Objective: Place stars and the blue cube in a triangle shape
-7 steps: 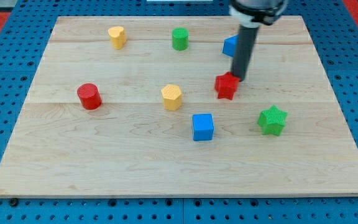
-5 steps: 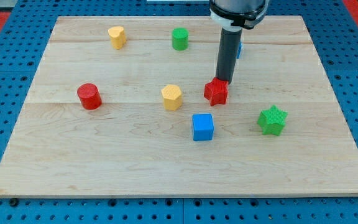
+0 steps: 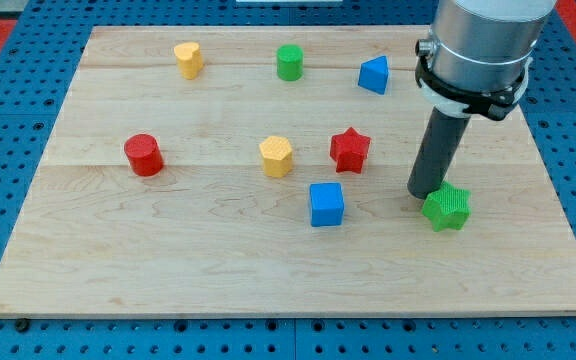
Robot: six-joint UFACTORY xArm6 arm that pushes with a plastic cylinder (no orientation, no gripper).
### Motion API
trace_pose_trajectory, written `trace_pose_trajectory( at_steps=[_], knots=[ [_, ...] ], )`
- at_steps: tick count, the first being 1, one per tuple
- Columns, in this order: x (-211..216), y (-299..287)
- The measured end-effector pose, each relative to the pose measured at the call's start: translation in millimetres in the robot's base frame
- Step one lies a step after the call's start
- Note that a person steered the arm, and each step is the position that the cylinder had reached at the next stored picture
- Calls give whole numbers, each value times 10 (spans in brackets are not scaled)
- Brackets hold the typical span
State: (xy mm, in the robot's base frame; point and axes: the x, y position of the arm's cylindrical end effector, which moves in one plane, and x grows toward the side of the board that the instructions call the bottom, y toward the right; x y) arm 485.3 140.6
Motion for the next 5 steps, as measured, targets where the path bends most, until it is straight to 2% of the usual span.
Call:
trace_pose_trajectory(
  at_steps=[1,2,3,5],
  knots=[
    [-369,-365],
    [-326,-600],
    [-72,-775],
    [-228,-973]
  ],
)
